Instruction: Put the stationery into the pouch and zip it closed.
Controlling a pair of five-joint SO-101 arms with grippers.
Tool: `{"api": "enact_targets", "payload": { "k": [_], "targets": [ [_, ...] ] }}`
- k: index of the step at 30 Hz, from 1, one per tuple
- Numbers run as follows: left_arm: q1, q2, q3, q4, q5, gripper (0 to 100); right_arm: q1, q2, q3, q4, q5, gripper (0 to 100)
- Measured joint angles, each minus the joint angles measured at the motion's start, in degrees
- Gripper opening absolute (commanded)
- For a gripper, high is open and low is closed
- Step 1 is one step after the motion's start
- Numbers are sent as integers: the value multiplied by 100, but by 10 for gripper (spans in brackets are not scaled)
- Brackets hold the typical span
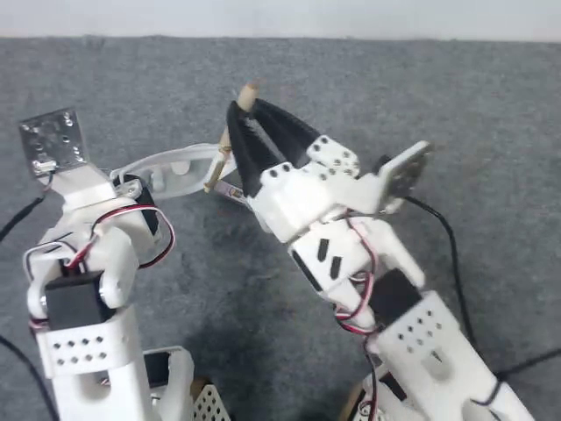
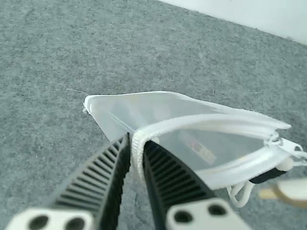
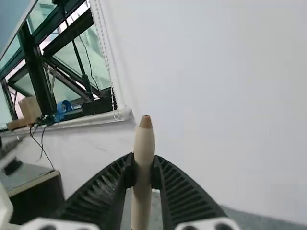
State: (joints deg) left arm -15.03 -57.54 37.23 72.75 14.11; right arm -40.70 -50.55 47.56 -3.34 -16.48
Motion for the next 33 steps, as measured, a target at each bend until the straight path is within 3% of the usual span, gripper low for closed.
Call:
{"api": "enact_targets", "payload": {
  "k": [5, 18, 24, 33],
  "targets": [
    [0, 0, 0, 0, 0, 10, 0, 220, 246, -976, 325, 6],
    [0, 0, 0, 0, 0, 10, 0, 1327, 738, -2312, 492, 6],
    [0, 0, 0, 0, 0, 10, -229, 1811, 1187, -3156, 1503, 6],
    [0, 0, 0, 0, 0, 10, -774, 2374, 1574, -3235, 2760, 6]
  ]
}}
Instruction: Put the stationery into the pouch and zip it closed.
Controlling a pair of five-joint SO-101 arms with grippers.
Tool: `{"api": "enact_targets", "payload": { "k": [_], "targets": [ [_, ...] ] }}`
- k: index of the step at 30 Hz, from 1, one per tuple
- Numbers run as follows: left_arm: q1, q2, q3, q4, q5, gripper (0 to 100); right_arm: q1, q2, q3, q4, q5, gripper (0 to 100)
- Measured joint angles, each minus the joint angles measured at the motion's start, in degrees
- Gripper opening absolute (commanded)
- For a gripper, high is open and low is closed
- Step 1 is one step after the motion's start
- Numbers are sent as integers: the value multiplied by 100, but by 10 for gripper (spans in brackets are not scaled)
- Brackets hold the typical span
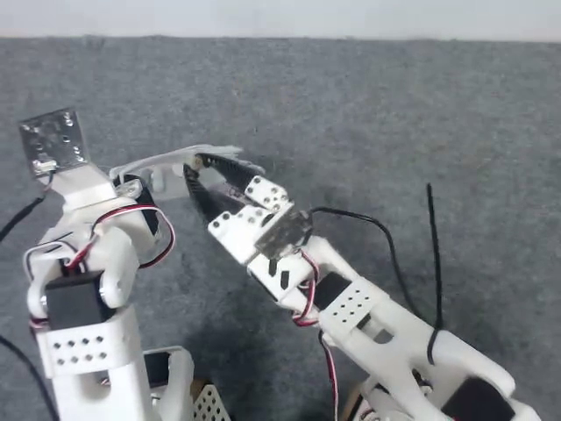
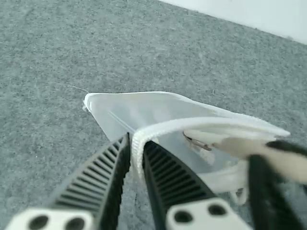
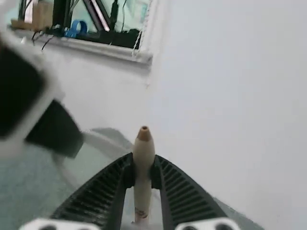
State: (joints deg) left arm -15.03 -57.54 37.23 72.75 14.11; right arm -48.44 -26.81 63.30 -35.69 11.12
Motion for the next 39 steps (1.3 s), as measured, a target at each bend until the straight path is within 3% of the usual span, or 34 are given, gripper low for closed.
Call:
{"api": "enact_targets", "payload": {
  "k": [7, 13, 22, 27, 34, 39],
  "targets": [
    [0, 0, 0, 0, 0, 10, -26, 422, 35, -9, 229, 20],
    [26, 0, 0, 0, 0, 10, -44, 413, 229, -62, 536, 159],
    [18, 0, 0, 9, 0, 10, -26, -431, 835, -9, 580, 149],
    [9, 0, 0, 9, 0, 10, -35, -1240, 844, 932, 422, 149],
    [0, 0, 0, 9, 0, 10, -9, -2611, 545, 3121, -598, 151],
    [0, 0, 0, 9, 0, 10, 440, -2857, -88, 4510, -1284, 151]
  ]
}}
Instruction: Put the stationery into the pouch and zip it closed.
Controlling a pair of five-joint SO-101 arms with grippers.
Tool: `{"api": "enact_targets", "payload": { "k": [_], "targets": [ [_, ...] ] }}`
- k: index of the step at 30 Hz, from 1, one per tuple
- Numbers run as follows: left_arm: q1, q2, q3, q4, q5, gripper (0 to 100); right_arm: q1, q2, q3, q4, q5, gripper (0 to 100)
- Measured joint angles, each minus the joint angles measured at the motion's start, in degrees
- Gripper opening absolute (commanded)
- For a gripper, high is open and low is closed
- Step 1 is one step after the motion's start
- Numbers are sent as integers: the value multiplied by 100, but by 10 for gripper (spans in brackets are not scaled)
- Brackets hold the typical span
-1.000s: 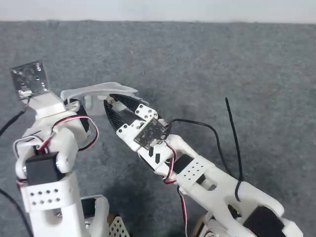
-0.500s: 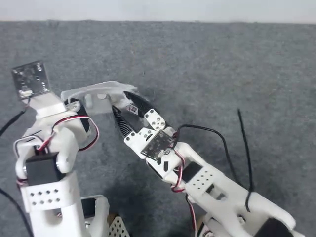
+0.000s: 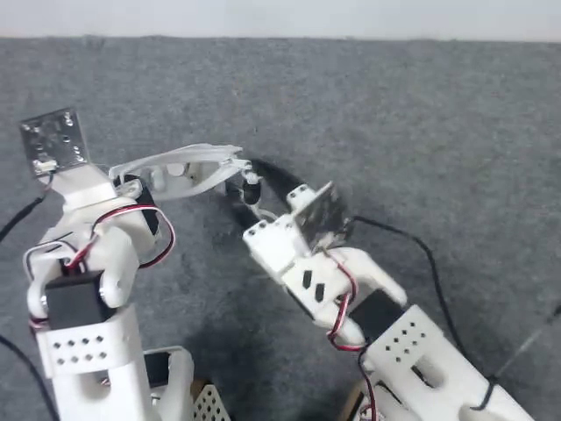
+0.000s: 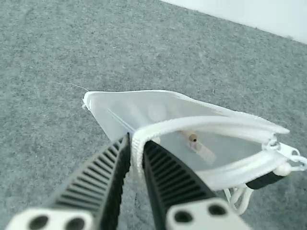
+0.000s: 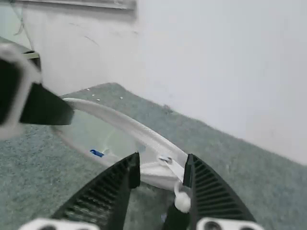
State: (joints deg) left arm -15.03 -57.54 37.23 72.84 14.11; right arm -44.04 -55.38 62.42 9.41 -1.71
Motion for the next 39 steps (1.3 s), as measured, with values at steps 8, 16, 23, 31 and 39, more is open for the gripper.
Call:
{"api": "enact_targets", "payload": {
  "k": [8, 16, 23, 31, 39],
  "targets": [
    [-607, 0, 0, 0, 0, 10, 308, 607, -738, 756, -246, 151],
    [-1503, 0, 0, -79, 202, 10, 431, 1899, -1591, 1565, -255, 151],
    [-2303, 0, 0, -193, 448, 10, 431, 3209, -2435, 2251, -255, 152],
    [-2576, 0, 0, -220, 510, 10, 431, 5108, -3393, 2479, 9, 152],
    [-2576, 0, 0, -220, 510, 10, 281, 6505, -4220, 2479, 26, 152]
  ]
}}
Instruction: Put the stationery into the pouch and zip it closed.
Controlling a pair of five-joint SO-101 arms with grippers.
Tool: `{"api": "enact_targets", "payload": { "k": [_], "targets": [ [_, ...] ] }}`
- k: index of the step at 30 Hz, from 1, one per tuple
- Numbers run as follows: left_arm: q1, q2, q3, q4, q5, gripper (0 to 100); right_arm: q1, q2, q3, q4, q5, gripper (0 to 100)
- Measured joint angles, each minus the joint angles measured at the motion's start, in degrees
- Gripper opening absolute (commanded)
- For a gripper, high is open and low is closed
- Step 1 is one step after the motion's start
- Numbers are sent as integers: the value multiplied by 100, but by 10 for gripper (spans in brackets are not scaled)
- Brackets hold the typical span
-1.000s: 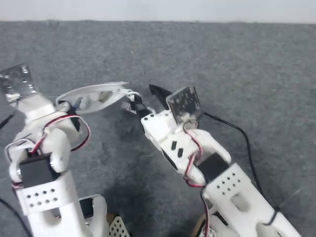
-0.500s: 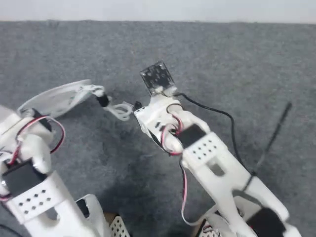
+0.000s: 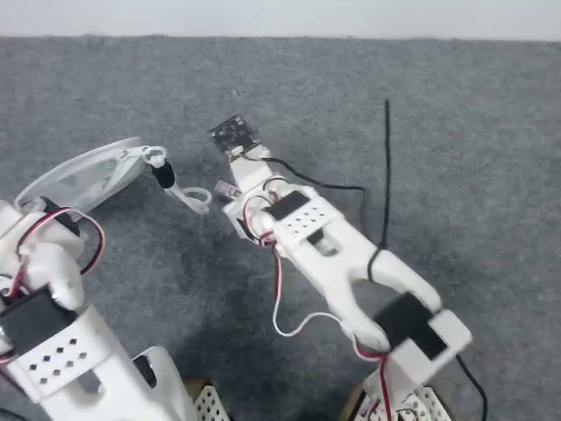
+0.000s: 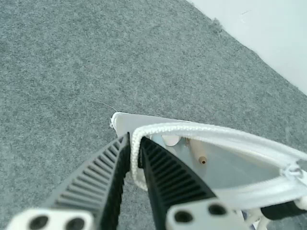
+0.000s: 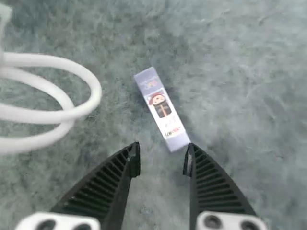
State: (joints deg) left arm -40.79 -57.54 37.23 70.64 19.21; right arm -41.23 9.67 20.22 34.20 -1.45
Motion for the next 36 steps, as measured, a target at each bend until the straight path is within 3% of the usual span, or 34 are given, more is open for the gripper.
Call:
{"api": "enact_targets", "payload": {
  "k": [10, 18, 29, 34, 36],
  "targets": [
    [0, 0, 0, 0, 0, 10, 0, 914, -686, 0, 9, 152],
    [0, 0, 0, 0, 0, 10, 9, 1565, -1292, -9, 475, 152],
    [0, 0, 0, 0, 0, 10, 9, 1776, -1398, 0, 492, 143],
    [0, 0, 0, 0, 0, 10, 9, 1776, -1398, 0, 492, 15],
    [0, 0, 0, 0, 0, 10, 9, 1776, -1398, 0, 510, 10]
  ]
}}
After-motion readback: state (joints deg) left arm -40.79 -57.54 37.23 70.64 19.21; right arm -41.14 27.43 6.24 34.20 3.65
